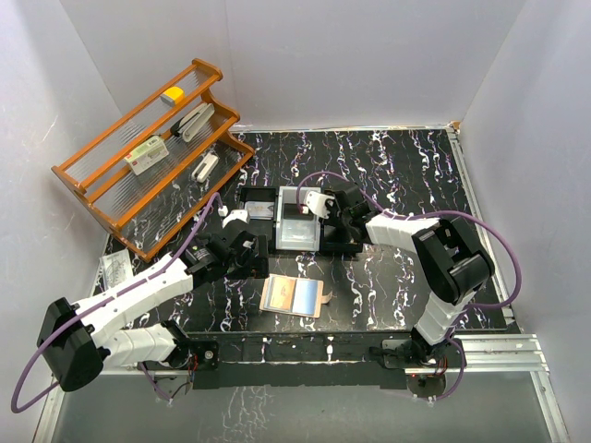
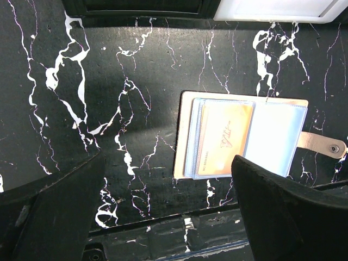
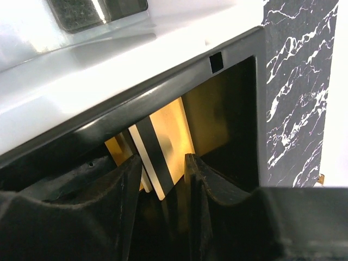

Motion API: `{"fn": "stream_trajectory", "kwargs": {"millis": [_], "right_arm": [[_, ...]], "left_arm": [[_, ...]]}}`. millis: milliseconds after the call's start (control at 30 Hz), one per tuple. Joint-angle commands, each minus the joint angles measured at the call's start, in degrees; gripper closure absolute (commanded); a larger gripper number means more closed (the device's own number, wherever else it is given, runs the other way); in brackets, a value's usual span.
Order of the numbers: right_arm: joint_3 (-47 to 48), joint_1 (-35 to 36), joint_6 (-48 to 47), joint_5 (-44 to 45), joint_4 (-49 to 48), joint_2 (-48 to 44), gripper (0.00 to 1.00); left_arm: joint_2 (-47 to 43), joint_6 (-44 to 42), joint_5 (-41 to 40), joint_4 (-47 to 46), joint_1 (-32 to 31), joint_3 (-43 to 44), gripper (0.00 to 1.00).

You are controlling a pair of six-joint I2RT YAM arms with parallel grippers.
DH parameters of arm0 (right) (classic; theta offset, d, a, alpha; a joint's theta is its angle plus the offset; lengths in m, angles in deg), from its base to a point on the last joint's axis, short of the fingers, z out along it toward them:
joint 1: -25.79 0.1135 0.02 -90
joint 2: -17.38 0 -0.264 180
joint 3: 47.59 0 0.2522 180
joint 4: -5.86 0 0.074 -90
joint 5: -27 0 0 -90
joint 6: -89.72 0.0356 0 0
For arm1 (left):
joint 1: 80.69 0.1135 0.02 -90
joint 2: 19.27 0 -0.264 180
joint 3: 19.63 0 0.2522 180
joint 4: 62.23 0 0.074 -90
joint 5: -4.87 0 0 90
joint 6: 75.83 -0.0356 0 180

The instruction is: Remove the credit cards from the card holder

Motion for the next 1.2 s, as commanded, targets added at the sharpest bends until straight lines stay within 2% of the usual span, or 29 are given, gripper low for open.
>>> {"fn": "stream_trajectory", "kwargs": {"millis": [0,167,300,833,1000,1167], "right_arm": [[1.4,-0.2,-0.3,0.8,-3.3,0.0,0.64],[1.7,-0.3,1.0,-0.5,-3.3,0.0,0.62],[1.7,-0.8,2.4,-2.7,-2.8,-1.4,0.53],[1.3,-2.8,9.4,-7.9,-5.1,-7.7,0.49],[2.9,-2.9,21.9,-8.1,-6.0,-14.9,0.45],[0.8,-2.9,46.4,-5.6,-6.2,-24.2,0.27]], "left_arm": [[-0.4,-0.1,0.1,0.8,0.2,-0.6,0.01],[-0.7,0.0,0.1,1.0,0.2,-0.6,0.01],[-0.7,0.1,0.2,0.9,0.2,-0.7,0.01],[-0.4,0.4,2.0,0.0,0.2,-1.1,0.01],[-0.4,0.7,2.5,-0.5,0.2,-1.1,0.01],[-0.3,1.1,2.3,-0.4,0.2,-0.6,0.01]]}}
